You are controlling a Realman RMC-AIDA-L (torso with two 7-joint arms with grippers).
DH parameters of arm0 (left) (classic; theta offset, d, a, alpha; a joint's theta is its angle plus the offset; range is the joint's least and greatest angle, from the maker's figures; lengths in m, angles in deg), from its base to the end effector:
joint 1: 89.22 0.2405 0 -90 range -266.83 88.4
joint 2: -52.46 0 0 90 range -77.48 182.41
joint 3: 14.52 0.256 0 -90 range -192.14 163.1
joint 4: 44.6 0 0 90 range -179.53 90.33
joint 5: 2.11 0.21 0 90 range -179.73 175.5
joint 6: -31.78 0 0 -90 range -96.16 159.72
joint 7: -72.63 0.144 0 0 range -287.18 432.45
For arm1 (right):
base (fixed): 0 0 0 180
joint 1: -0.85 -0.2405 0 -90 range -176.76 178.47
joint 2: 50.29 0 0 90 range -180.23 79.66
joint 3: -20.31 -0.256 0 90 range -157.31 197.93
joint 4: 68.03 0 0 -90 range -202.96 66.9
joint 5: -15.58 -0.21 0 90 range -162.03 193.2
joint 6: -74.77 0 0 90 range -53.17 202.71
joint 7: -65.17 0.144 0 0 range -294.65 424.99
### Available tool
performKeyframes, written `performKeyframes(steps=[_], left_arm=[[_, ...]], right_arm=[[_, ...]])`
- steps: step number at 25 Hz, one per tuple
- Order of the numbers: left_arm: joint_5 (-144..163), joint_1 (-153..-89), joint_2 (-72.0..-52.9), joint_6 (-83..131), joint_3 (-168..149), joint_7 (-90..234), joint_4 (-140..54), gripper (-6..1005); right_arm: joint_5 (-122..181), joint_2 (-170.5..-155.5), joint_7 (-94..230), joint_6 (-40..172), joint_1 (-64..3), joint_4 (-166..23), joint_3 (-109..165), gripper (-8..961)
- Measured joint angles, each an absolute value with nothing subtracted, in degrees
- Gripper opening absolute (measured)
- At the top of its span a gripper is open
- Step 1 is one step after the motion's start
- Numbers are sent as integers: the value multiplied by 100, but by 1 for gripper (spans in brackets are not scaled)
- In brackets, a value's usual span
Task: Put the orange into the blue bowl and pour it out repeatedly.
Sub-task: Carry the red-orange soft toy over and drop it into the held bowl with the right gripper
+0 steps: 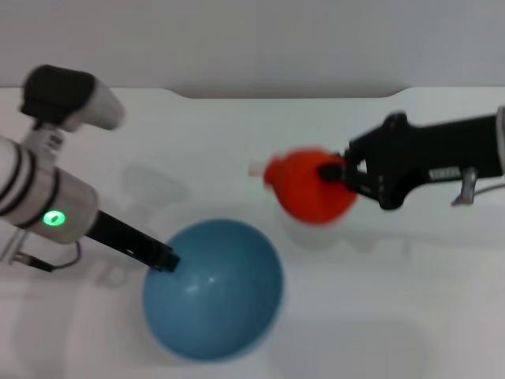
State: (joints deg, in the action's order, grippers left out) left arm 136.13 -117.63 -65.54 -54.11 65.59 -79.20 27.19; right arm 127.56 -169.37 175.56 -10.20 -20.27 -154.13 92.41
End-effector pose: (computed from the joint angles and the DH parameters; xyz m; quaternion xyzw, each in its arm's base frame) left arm -0.2147 0.3317 -0.0163 -0.8812 -0.4428 0.1137 0.1205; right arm 0.1481 0.3239 0.0307 -0.9792 0.0939 0.1179 0.1360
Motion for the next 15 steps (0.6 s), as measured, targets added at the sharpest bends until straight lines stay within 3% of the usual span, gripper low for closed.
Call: performKeyframes(steps=[15], left_arm=[[13590, -12513, -6595, -5147, 7471, -8562, 2560, -2]], right_arm=[[12625, -16932, 17099, -1113, -2316, -15331, 10442, 19]])
